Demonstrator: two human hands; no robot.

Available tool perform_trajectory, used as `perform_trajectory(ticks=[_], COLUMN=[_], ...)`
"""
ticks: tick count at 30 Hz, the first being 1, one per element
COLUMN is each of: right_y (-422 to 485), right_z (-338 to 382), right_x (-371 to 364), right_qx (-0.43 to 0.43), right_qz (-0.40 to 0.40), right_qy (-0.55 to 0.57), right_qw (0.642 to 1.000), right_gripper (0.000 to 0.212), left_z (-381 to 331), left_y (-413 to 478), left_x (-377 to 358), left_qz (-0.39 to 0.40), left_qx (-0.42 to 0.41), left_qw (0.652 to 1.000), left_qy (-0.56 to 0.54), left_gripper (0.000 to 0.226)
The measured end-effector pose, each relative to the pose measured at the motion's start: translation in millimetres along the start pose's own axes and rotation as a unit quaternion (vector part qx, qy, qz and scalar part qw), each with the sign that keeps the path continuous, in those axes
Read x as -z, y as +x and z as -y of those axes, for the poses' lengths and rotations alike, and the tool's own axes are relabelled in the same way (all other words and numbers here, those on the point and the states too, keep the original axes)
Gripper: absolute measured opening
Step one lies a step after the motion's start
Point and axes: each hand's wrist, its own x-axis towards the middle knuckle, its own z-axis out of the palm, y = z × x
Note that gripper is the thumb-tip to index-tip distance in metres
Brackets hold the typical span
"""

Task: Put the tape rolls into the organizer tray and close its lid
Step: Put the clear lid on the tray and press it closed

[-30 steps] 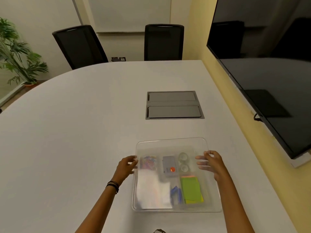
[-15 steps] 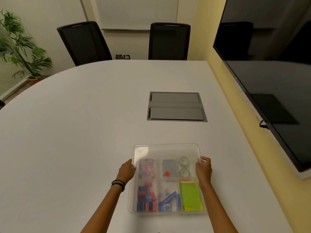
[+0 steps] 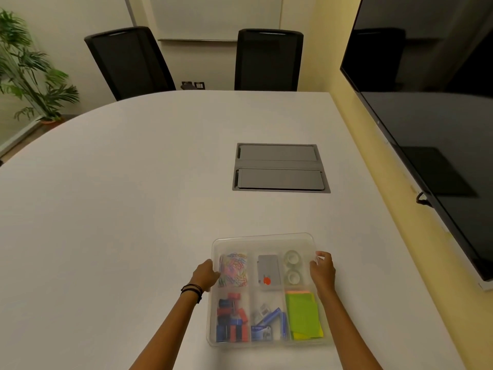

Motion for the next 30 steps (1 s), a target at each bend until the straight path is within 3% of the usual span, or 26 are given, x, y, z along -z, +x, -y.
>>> perform_trajectory(ticks=[7, 16, 22, 30], right_y=[1, 1, -9, -16], right_z=[-10, -18, -44, -63], right_x=[-6, 1, 7, 11], right_qx=[0.004, 0.028, 0.029, 0.013], right_qz=[0.005, 0.019, -0.048, -0.076], right_qy=[-0.033, -0.072, -0.097, -0.02], right_qw=[0.999, 0.997, 0.994, 0.997], right_gripper=[0.037, 0.036, 0.022, 0.038], left_z=[5, 15, 34, 51], left_y=[8, 7, -2, -16], left_x=[0, 1, 0, -5], left_qz=[0.015, 0.007, 0.001, 0.033], left_qx=[0.01, -0.028, -0.027, -0.04], left_qw=[1.0, 0.999, 0.994, 0.967], left_qy=[-0.014, -0.034, -0.106, -0.249], left_gripper=[0.027, 0.031, 0.038, 0.027])
